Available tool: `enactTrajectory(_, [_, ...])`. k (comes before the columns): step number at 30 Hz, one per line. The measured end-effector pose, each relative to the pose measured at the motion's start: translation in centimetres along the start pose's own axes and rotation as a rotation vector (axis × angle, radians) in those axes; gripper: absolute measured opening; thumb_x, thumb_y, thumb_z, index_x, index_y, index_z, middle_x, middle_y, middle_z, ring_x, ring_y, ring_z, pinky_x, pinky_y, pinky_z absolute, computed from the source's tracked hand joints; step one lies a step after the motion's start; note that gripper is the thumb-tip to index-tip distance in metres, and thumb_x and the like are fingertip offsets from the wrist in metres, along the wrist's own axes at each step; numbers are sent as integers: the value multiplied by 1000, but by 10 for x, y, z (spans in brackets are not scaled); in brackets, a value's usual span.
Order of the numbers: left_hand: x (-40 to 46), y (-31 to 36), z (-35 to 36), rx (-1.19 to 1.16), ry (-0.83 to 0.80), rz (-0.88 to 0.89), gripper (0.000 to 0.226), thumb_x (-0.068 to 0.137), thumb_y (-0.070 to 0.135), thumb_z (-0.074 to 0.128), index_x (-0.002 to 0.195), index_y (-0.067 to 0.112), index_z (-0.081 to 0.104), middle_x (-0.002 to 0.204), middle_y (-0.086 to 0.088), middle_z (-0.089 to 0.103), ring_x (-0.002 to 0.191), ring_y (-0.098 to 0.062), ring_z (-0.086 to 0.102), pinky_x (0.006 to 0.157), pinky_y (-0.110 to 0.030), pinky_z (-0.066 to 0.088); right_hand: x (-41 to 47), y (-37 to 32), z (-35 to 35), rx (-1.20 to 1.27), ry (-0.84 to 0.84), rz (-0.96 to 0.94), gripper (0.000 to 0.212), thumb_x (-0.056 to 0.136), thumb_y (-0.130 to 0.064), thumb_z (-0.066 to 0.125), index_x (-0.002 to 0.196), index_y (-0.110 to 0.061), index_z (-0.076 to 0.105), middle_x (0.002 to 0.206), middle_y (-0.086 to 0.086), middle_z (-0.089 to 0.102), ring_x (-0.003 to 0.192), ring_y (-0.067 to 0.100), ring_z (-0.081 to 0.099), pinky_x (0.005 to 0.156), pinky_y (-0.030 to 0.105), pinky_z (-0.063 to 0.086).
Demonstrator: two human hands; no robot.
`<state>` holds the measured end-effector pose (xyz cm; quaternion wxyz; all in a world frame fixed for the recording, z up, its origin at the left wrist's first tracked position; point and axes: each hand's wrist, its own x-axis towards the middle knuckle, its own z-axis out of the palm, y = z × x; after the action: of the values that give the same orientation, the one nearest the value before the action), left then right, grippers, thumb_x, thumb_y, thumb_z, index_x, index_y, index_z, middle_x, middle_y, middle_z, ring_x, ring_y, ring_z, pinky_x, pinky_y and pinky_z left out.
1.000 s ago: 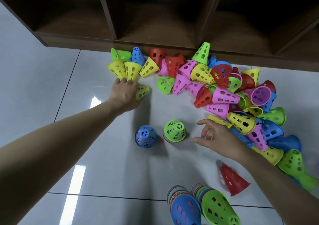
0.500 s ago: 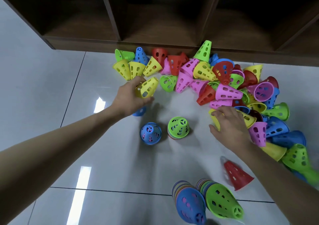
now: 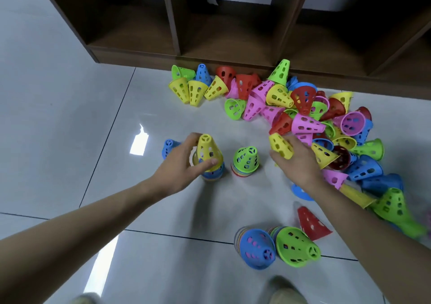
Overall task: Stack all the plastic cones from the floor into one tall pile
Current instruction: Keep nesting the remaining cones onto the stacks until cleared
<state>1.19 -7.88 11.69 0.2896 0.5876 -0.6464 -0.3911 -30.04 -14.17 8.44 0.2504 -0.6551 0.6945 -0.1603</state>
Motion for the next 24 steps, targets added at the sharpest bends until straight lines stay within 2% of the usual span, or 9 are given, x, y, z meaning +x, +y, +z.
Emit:
enactTrajectory(4, [-9, -15, 14, 136, -35, 20, 47, 89, 35, 73, 131, 24, 56, 125, 7, 62, 114, -9, 56, 99, -27, 45, -17, -41, -13, 234, 92, -222, 42, 80, -31, 81, 118, -21, 66, 103, -2, 63, 90, 8, 55, 80, 19, 44])
enactTrajectory(7, [-8, -24, 18, 197, -32, -52, 47, 92, 36, 69, 136, 29, 54, 129, 7, 63, 118, -12, 56, 102, -35, 46, -29, -62, -18, 318, 87, -288, 40, 81, -23, 82, 117, -17, 66, 103, -4, 62, 93, 7, 55, 79, 6, 39])
enactTrajectory(9, [-9, -28, 17, 265, -61, -63, 46, 94, 39, 65, 137, 33, 51, 126, 8, 64, 114, -14, 58, 98, -38, 49, -36, -69, -19, 325, 68, -271, 39, 83, -24, 81, 118, -20, 66, 100, -14, 61, 97, 10, 56, 81, 13, 42])
enactTrajectory(12, [-16, -33, 13, 418, -150, -68, 51, 95, 44, 60, 143, 33, 45, 125, 1, 62, 113, -20, 58, 93, -40, 51, -42, -76, -20, 290, 124, -242, 41, 83, -30, 81, 121, -25, 66, 94, -25, 51, 104, 18, 55, 88, 33, 46])
enactTrajectory(15, [-25, -43, 6, 506, -161, -80, 50, 96, 41, 60, 142, 26, 50, 128, -4, 60, 116, -25, 58, 93, -39, 50, -39, -75, -17, 302, 178, -290, 46, 80, -42, 77, 121, -25, 66, 102, -17, 55, 109, 21, 53, 94, 43, 47])
enactTrajectory(17, [-28, -48, 0, 547, -64, -58, 37, 95, 35, 61, 129, 20, 61, 123, -4, 63, 109, -27, 62, 86, -37, 51, -33, -74, -15, 365, 158, -260, 48, 78, -48, 74, 119, -25, 65, 108, -9, 60, 106, 18, 55, 94, 41, 48])
enactTrajectory(20, [-28, -49, -10, 575, 144, -40, 8, 93, 23, 58, 96, 17, 63, 97, -1, 64, 84, -27, 63, 62, -29, 39, -26, -74, -10, 478, 96, -207, 38, 82, -34, 80, 114, -21, 65, 102, -8, 67, 95, 4, 61, 87, 25, 50])
enactTrajectory(22, [-26, -49, -17, 610, 210, -75, 6, 92, 23, 56, 95, 19, 59, 93, 1, 61, 79, -26, 61, 59, -29, 36, -24, -73, -4, 482, 76, -210, 32, 83, -23, 81, 110, -22, 64, 99, -8, 68, 88, -5, 59, 82, 12, 45])
enactTrajectory(24, [-24, -52, -22, 589, 226, -145, 15, 92, 26, 56, 105, 21, 56, 96, 2, 59, 82, -25, 60, 61, -31, 39, -21, -67, 6, 456, 35, -193, 30, 82, -21, 81, 107, -23, 63, 97, -8, 68, 86, -6, 59, 80, 10, 45])
